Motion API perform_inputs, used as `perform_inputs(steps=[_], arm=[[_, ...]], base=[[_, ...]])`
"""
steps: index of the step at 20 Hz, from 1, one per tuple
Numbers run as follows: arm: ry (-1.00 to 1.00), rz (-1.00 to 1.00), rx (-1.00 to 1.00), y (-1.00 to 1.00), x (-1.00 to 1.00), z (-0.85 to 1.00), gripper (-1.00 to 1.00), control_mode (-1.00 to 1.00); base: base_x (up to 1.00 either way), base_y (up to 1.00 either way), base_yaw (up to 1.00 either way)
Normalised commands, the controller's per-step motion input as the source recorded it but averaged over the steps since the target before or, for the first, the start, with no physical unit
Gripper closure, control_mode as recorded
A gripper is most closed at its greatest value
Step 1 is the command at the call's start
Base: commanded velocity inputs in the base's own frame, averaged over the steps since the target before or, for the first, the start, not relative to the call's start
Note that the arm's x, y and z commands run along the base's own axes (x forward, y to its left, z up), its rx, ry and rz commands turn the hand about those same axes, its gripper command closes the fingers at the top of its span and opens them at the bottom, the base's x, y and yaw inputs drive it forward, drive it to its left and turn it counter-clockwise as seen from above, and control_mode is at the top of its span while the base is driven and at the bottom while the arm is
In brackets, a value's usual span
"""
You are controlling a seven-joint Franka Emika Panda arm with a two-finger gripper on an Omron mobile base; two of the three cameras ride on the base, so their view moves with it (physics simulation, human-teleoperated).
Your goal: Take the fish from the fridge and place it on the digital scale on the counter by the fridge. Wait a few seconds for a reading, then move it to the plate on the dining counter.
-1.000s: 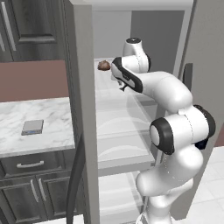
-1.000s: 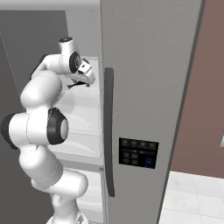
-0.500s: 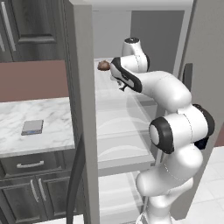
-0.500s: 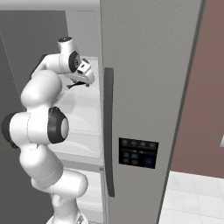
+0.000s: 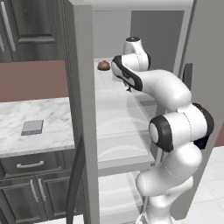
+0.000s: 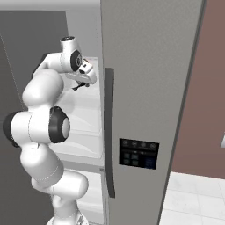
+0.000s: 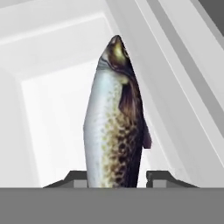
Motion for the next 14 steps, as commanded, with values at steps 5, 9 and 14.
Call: perform_inputs(steps=[5,9,14], arm=[[0.08,0.0,0.0,0.0,0.0,-0.04,1.0,-1.0],[0.03,0.0,0.0,0.0,-0.02,-0.03,1.0,-1.0],[-0.06,0.01,0.03,-0.03,-0.49,0.0,1.0,-1.0]], base=[[0.0,0.0,0.0],[0.0,0.0,0.0],[0.0,0.0,0.0]])
